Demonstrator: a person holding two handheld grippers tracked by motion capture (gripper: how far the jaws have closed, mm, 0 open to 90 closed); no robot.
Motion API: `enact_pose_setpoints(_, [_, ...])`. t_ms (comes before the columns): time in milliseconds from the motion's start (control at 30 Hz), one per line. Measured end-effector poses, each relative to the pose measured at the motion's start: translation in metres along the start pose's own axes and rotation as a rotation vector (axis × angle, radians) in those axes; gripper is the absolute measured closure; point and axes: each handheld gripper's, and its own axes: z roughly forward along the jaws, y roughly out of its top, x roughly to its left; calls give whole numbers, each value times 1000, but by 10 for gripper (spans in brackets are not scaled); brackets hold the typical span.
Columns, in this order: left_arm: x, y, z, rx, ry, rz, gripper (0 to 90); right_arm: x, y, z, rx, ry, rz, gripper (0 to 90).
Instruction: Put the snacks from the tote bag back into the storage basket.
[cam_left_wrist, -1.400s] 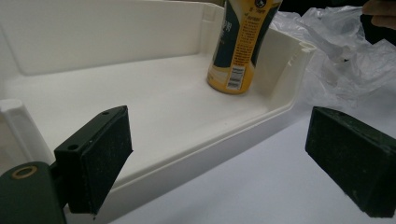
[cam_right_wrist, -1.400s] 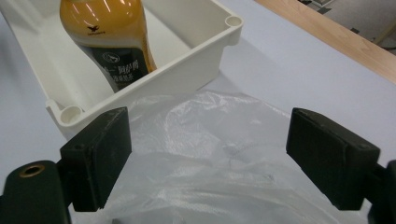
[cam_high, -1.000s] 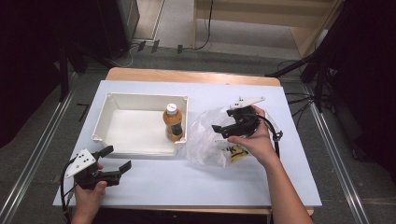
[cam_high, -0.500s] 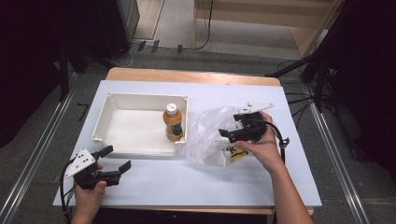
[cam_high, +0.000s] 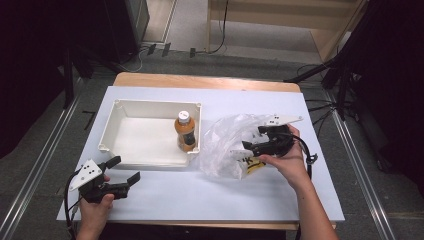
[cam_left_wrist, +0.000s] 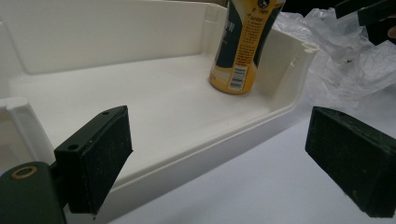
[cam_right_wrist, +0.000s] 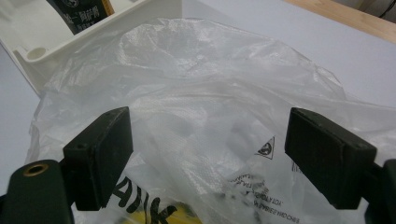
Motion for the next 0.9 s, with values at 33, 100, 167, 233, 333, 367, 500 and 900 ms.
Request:
enact_pose_setpoints(33, [0, 0, 0, 1, 1, 0, 78, -1, -1, -1, -3, -1, 6, 156])
enact_pose_setpoints(100, [0, 0, 0, 3, 2, 1, 78, -2, -4, -3, -5, -5, 7, 156])
enact_pose_setpoints(167, [0, 0, 0, 4, 2, 2, 78, -3, -6, -4, -7, -8, 16, 156])
enact_pose_setpoints(233, [0, 0, 0, 4, 2, 2, 78, -5, -9, -5, -8, -10, 24, 156])
enact_pose_setpoints(333, [0, 0, 0, 3, 1, 0, 78, -7, -12, -7, -8, -12, 27, 155])
enact_pose_setpoints(367, [0, 0, 0, 5, 2, 1, 78, -7, -13, -8, -8, -14, 31, 156])
enact_pose_setpoints(500, [0, 0, 0, 6, 0, 4, 78, -9, -16, -11, -11, -20, 32, 155])
enact_pose_setpoints(900, [0, 0, 0, 6, -1, 4, 78, -15, -27, -20, -28, -24, 50, 157])
